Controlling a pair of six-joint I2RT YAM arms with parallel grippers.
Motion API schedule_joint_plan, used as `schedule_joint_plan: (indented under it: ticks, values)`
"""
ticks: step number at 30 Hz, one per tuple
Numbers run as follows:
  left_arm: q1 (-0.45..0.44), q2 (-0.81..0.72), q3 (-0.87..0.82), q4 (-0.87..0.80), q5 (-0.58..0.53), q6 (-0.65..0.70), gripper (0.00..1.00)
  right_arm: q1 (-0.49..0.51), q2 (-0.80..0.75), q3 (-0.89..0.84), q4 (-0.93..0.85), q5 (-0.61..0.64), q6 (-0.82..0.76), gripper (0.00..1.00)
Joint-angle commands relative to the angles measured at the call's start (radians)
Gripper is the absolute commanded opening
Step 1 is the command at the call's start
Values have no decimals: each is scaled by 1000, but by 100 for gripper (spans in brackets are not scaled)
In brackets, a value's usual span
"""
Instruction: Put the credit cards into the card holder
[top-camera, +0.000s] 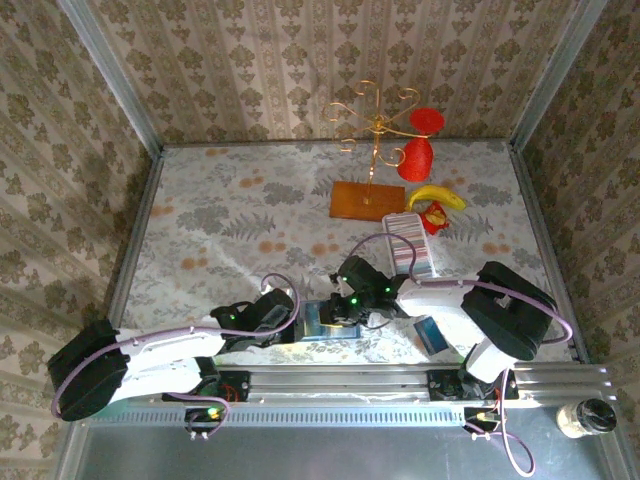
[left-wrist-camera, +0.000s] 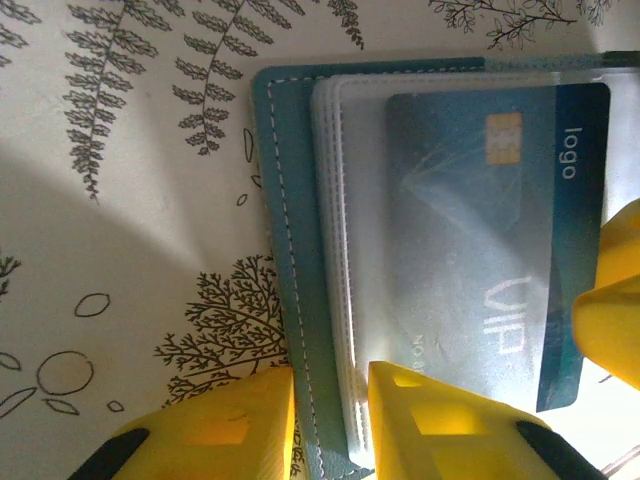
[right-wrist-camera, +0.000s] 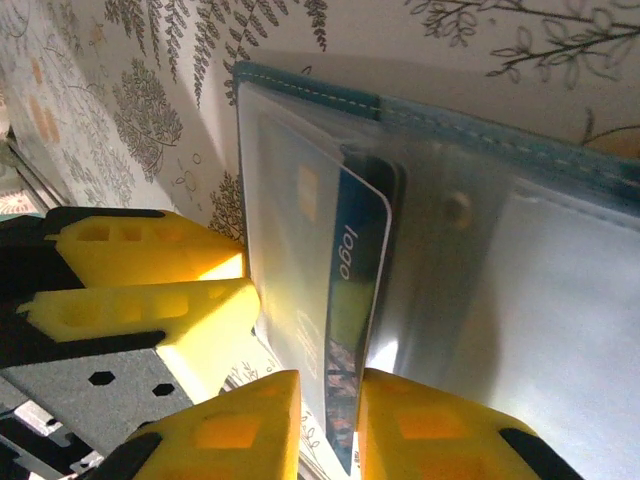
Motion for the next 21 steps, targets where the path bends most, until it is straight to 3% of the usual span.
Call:
schedule_joint_plan:
  ticks: [1,7,15,18,21]
  values:
    - [0,1,-9,-21,4,5,26,23,24,50,-60,40,-9,23]
    - [2,-26,-8,-37,-3,8,26,42,40,113,-156,79,-16,30]
    - [6,-139,-19,-114,-27,-3,31,43,-102,94,-300,235,-20,41]
    - [7,-165,-22,-120,-23,-5,35,43,-98,92,-288,227,-20,41]
    - [10,-160,-15,-127,-23,-6,37,44,-73,101,-280,228,-21,33]
